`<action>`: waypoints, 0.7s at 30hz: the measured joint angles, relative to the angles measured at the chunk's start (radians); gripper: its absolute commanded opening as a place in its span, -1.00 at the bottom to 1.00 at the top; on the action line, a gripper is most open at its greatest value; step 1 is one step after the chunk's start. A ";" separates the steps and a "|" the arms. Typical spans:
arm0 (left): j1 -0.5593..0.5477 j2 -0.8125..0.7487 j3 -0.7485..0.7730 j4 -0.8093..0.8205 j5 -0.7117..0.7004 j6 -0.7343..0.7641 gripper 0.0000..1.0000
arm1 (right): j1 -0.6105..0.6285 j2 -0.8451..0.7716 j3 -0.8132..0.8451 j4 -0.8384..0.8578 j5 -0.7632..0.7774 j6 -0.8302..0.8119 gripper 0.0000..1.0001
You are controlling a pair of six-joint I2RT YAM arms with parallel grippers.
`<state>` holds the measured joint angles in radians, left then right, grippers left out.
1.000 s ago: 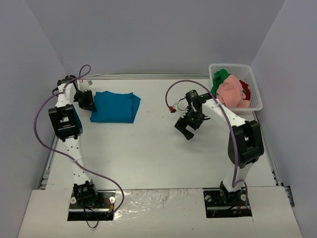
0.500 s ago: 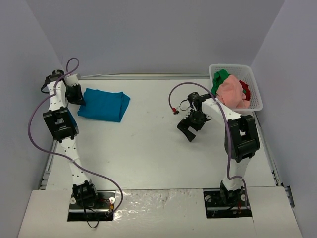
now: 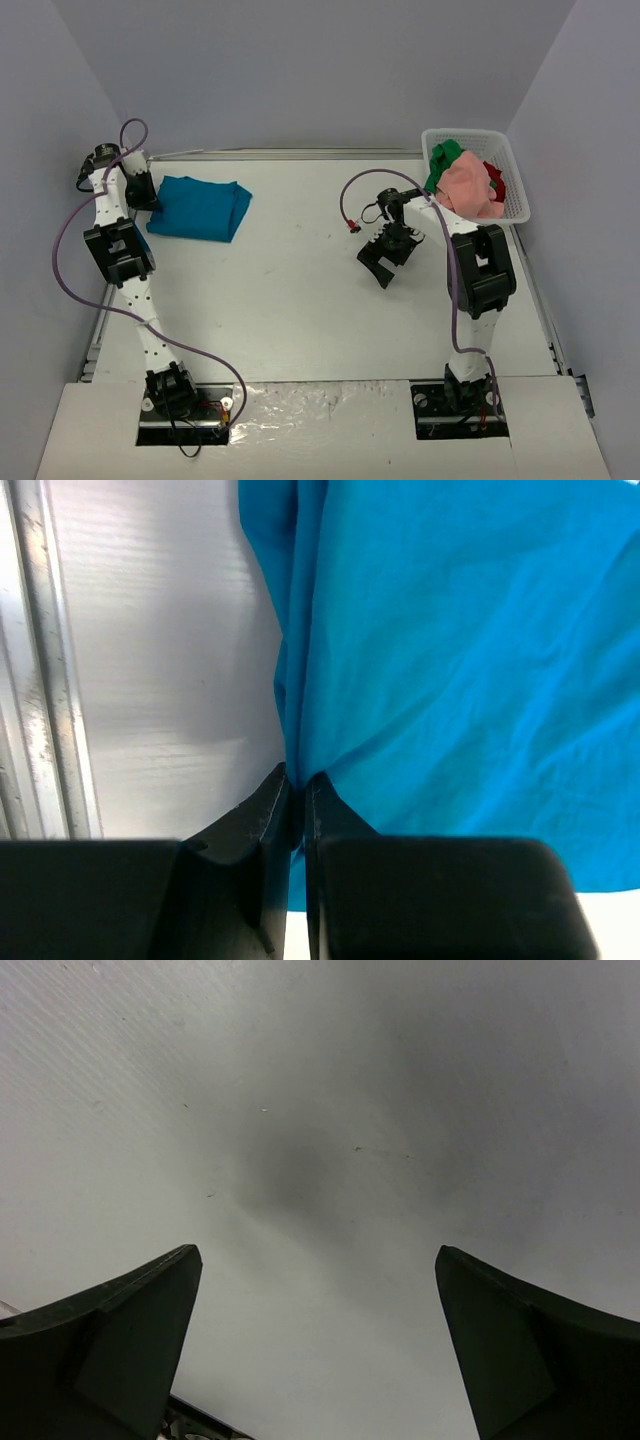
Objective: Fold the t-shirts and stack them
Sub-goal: Put the neatly folded tshirt into the corner of the board with the left arm
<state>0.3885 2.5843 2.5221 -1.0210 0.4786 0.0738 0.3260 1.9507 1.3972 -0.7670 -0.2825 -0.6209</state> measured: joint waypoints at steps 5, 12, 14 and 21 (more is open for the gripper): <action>0.002 0.000 0.015 0.032 -0.014 -0.013 -0.95 | 0.000 0.026 0.009 -0.004 -0.003 0.000 1.00; 0.021 0.000 0.016 0.087 -0.020 -0.071 -0.95 | 0.000 0.056 0.013 -0.006 -0.003 -0.001 1.00; 0.025 0.000 0.016 0.103 -0.024 -0.087 -0.95 | 0.000 0.058 0.015 -0.008 -0.003 -0.001 1.00; 0.033 0.004 0.016 0.150 -0.036 -0.134 -0.95 | -0.004 0.077 0.041 -0.029 -0.003 0.000 1.00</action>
<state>0.4217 2.5885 2.5378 -0.8715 0.4427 -0.0597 0.3218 2.0277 1.4384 -0.7959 -0.2852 -0.6212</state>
